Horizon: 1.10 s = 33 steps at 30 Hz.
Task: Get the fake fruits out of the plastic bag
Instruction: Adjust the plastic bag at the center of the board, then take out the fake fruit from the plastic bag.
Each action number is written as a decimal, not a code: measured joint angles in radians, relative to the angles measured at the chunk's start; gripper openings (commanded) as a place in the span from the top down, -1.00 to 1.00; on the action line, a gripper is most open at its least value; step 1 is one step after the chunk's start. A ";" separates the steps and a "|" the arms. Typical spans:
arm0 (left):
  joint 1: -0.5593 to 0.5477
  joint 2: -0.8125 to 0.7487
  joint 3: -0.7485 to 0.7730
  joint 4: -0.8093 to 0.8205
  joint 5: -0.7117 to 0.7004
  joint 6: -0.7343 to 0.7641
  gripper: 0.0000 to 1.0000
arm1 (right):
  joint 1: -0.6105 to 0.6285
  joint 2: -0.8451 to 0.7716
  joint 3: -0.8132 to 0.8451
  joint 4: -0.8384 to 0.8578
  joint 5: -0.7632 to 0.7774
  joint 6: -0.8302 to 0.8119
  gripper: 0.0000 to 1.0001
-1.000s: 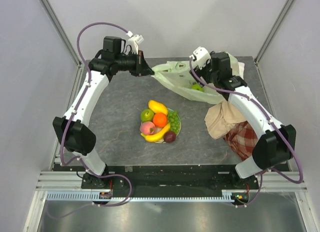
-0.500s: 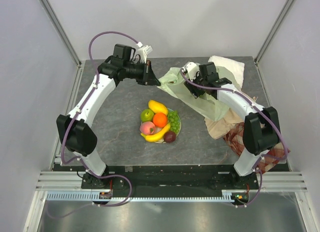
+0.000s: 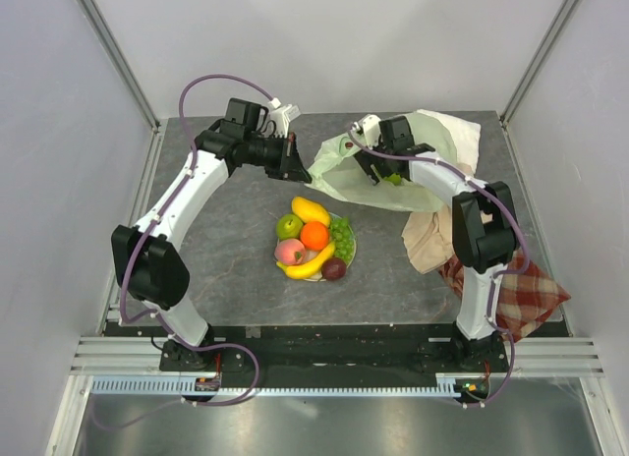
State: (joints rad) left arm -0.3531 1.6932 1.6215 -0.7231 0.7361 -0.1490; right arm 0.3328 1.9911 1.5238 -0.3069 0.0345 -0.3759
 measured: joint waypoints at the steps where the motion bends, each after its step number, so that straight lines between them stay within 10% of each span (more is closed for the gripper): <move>1: 0.000 0.000 0.000 -0.005 -0.003 0.005 0.97 | -0.005 0.016 0.016 0.000 0.003 0.012 -0.69; 19: 0.000 0.000 0.003 -0.016 -0.056 0.062 0.97 | -0.064 0.178 0.131 0.001 -0.031 0.121 -0.96; 24: 0.000 0.000 0.013 -0.017 -0.072 0.064 0.97 | -0.066 0.201 0.131 -0.023 -0.055 0.143 -0.40; 33: 0.000 0.033 0.095 -0.031 -0.107 0.063 0.97 | -0.104 0.098 0.155 -0.106 -0.211 0.170 -0.28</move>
State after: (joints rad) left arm -0.3531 1.7264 1.7164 -0.7540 0.6292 -0.0856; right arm 0.2291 2.0892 1.6791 -0.4129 -0.1768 -0.2058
